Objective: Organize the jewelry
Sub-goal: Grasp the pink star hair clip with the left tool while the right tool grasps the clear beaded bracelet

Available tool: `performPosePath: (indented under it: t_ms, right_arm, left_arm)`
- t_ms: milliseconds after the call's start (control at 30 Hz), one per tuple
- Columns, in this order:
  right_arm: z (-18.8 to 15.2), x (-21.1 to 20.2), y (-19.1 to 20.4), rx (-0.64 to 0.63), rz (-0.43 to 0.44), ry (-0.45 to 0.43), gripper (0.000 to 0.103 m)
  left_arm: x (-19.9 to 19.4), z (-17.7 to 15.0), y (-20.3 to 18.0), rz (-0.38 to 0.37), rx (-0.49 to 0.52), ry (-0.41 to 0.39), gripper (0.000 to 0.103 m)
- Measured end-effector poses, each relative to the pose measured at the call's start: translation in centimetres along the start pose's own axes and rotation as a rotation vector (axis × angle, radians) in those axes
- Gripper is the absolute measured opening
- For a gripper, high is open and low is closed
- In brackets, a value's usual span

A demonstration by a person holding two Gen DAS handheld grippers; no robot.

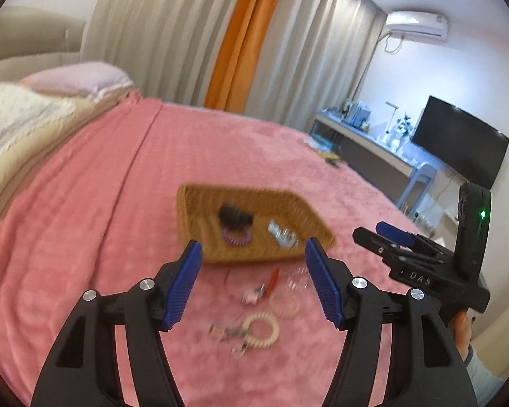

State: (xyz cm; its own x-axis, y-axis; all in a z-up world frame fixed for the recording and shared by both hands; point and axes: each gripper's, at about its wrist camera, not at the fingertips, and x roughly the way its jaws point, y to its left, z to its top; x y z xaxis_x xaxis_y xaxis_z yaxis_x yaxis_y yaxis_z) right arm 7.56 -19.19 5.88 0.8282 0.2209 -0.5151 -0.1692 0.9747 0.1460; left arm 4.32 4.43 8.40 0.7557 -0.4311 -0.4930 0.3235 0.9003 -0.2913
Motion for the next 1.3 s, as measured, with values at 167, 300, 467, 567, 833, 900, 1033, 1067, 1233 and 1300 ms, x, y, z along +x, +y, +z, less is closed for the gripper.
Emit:
performPosePath:
  t_ms: [167,300,467,567,833,900,1033,1067,1233,1300]
  right_arm:
    - [-3.7,2.8,-0.9,0.053,0.002,0.076,0.07]
    - [-5.8,5.2,-0.7,0.047,-0.005,0.136,0.062]
    - [-7.8,7.3,-0.5,0.032,-0.004,0.188,0.054]
    - [-8.1,7.5,-0.5,0.027,0.008,0.191,0.053]
    - [-8.6,8.0,-0.1,0.004,0.014,0.202,0.053]
    - [-8.6,8.2,-0.3,0.012,0.019,0.208,0.053]
    - [-8.7,8.3,-0.6,0.029,0.026,0.215,0.053]
    - [-8.8,8.4,-0.7,0.032,0.028,0.217,0.053]
    - [-8.9,8.5,-0.9,0.041,0.035,0.221,0.053]
    - [-8.9,8.5,-0.8,0.038,0.033,0.22,0.053]
  left_arm:
    - [2.1,-4.2,3.4,0.034,-0.095,0.093,0.061]
    - [4.5,-6.7,6.0,0.018,-0.21,0.17,0.059]
    - [7.6,-8.6,7.5,-0.036,-0.326,0.26,0.048]
    - [8.9,-9.4,7.3,-0.059,-0.374,0.297,0.048]
    - [11.5,-9.6,7.2,-0.033,-0.447,0.326,0.048]
    - [12.1,-9.1,7.0,-0.028,-0.44,0.335,0.048]
    - [14.4,-8.4,5.9,-0.053,-0.389,0.365,0.048]
    - [14.8,-8.2,5.5,-0.039,-0.36,0.367,0.048]
    - [14.0,-8.0,5.1,-0.008,-0.322,0.348,0.048]
    - [12.8,-8.1,5.6,0.003,-0.33,0.328,0.048]
